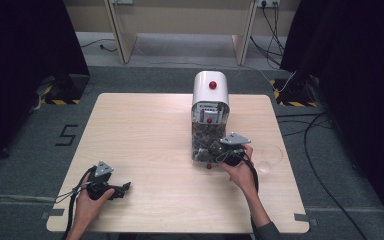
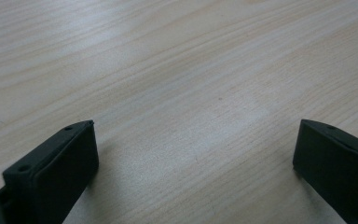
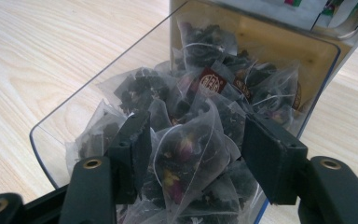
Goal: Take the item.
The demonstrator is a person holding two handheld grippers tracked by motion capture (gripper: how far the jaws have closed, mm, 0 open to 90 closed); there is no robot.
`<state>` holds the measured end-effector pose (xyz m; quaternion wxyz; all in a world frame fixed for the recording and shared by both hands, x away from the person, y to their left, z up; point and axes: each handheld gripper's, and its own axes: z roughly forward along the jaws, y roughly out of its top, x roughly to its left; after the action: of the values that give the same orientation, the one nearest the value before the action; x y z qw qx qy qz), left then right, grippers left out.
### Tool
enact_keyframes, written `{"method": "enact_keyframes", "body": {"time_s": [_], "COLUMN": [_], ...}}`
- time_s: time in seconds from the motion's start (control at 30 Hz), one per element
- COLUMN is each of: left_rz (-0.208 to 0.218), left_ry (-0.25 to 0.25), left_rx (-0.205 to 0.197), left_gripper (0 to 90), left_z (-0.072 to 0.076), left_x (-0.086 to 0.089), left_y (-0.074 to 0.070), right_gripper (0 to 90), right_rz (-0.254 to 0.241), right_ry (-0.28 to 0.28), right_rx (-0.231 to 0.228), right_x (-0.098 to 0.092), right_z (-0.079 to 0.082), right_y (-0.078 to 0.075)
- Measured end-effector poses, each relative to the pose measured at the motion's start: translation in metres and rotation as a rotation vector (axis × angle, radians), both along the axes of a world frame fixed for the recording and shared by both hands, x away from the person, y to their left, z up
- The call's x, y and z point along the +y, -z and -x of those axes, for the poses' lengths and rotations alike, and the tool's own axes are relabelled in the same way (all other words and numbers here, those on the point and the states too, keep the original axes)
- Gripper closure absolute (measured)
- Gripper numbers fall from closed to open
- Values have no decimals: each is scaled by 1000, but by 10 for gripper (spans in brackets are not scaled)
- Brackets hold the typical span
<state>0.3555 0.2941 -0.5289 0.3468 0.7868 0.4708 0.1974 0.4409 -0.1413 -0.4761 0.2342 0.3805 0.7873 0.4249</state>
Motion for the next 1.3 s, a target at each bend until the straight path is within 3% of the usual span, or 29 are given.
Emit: {"method": "enact_keyframes", "body": {"time_s": [0.1, 0.2, 0.37, 0.73, 1.07, 1.3], "left_rz": [0, 0, 0, 0, -1, -1], "left_ry": [0, 0, 0, 0, 2, 2], "left_rx": [0, 0, 0, 0, -2, -2], "left_gripper": [0, 0, 0, 0, 0, 0], "left_z": [0, 0, 0, 0, -1, -1], "left_x": [0, 0, 0, 0, 0, 0], "left_y": [0, 0, 0, 0, 0, 0], "right_gripper": [470, 568, 715, 736, 736, 736], "right_rz": [4, 21, 31, -53, -64, -62], "right_ry": [-5, -22, -27, 7, -11, -27], "right_rx": [14, 23, -4, -78, -124, -127], "right_x": [1, 3, 2, -13, -12, -17], "right_z": [0, 0, 1, 6, 18, 26], "right_y": [4, 6, 6, -13, -30, -40]}}
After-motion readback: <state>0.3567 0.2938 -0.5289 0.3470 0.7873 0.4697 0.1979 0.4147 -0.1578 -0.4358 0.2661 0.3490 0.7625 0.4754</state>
